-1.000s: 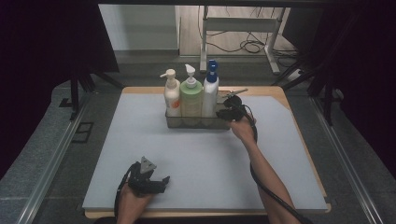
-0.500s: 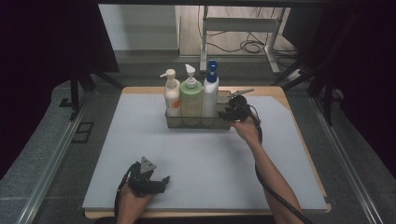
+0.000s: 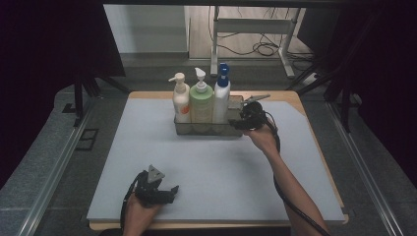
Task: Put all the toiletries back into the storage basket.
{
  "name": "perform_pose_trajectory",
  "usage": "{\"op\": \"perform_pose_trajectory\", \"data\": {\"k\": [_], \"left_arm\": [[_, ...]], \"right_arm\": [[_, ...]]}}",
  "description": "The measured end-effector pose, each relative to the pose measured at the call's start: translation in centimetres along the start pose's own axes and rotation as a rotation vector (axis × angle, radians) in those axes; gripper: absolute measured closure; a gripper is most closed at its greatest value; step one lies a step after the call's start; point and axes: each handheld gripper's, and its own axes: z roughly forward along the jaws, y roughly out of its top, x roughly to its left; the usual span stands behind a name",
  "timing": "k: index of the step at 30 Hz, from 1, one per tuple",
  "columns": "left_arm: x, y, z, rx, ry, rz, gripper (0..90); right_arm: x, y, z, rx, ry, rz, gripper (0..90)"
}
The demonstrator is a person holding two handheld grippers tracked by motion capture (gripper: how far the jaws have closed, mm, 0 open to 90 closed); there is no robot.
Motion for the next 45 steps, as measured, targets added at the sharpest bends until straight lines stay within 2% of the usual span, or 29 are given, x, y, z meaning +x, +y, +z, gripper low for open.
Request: {"op": "perform_pose_trajectory", "data": {"k": [8, 25, 45], "left_arm": [[0.0, 0.0, 0.0, -0.001, 0.0, -0.001, 11.7], [0.0, 0.0, 0.0, -0.003, 0.0, -0.003, 11.7], [0.0, 0.0, 0.0, -0.003, 0.0, -0.003, 11.7]], "right_arm": [[0.2, -0.5, -1.0, 0.007, -0.001, -0.028, 31.6], [0.9, -1.8, -3.5, 0.001, 0.019, -0.077, 24.5], [1.0, -5.4, -6.1, 0.027, 0.03, -0.107, 17.6]]}}
